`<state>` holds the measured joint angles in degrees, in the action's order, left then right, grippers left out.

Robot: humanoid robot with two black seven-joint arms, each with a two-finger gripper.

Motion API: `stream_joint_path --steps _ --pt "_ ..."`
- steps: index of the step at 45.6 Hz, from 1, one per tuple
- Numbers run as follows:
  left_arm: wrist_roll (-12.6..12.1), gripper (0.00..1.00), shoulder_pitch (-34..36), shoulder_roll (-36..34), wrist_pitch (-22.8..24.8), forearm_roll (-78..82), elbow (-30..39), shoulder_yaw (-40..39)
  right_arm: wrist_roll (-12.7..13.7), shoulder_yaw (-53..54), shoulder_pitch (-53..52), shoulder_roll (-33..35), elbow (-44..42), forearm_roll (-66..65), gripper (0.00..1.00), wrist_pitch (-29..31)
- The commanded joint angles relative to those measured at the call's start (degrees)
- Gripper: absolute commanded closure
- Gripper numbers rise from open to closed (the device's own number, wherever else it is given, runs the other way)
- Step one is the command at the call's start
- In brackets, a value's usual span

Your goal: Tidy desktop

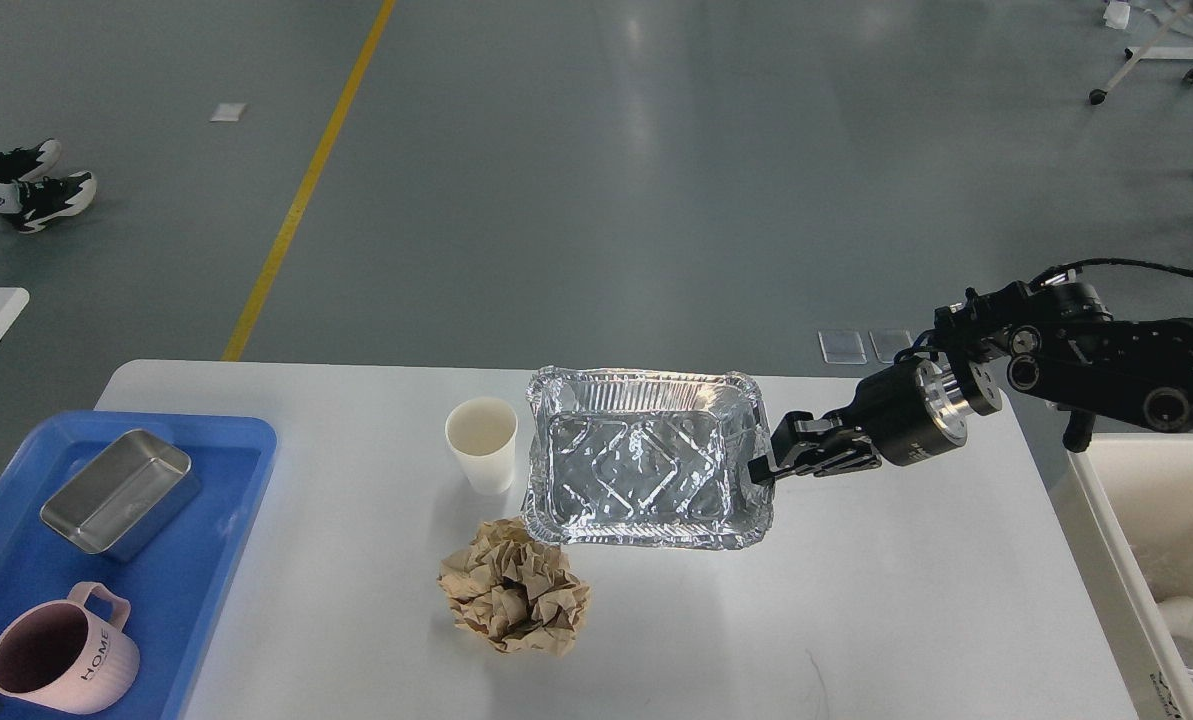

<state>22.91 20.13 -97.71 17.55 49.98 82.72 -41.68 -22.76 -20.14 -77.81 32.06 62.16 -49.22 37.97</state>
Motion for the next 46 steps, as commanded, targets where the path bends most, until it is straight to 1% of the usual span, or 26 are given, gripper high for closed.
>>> stream_joint_path --steps 1,5,9,10,15,24,31,40,44,46 --pt "-0.58 0.02 -0.01 2.43 -3.04 5.12 0.77 1.68 0.0 0.01 -0.58 0.02 0.06 0.18 1.0 0.09" --pt "-2.25 0.02 -0.71 3.05 -2.7 7.85 1.56 2.48 0.0 0.01 -0.67 0.02 0.06 0.18 1.0 0.09" --pt "-5.06 0.02 -1.41 2.52 -1.29 9.26 3.4 3.71 0.0 0.01 -0.67 0.02 0.06 0.18 1.0 0.09" --pt "-5.33 0.02 -1.41 2.43 -0.85 9.35 3.84 3.97 0.0 0.01 -0.67 0.02 0.06 0.09 1.0 0.09" --pt "-5.42 0.02 -1.41 1.82 2.84 9.35 6.04 5.03 0.0 0.01 -0.67 0.02 0.06 0.18 1.0 0.09" --pt "-5.42 0.03 -1.41 1.29 5.39 9.35 9.73 5.82 0.0 0.01 -0.94 0.63 0.15 0.18 1.0 0.09" --pt "-5.5 0.03 -1.15 1.73 10.4 9.35 10.26 5.91 0.0 0.1 -1.2 1.69 0.5 0.18 1.0 0.26" --pt "-5.59 0.03 -0.27 1.91 10.84 9.26 10.18 5.29 0.0 0.19 -1.11 1.69 0.41 0.18 1.0 0.17" --pt "-6.47 0.03 1.13 2.78 10.84 8.83 9.47 4.5 0.0 0.28 -1.2 1.51 0.41 0.18 1.0 0.17" --pt "-7.52 0.03 2.71 4.44 10.58 8.74 9.04 4.41 0.0 0.36 -1.29 1.43 0.41 0.18 1.0 0.09"
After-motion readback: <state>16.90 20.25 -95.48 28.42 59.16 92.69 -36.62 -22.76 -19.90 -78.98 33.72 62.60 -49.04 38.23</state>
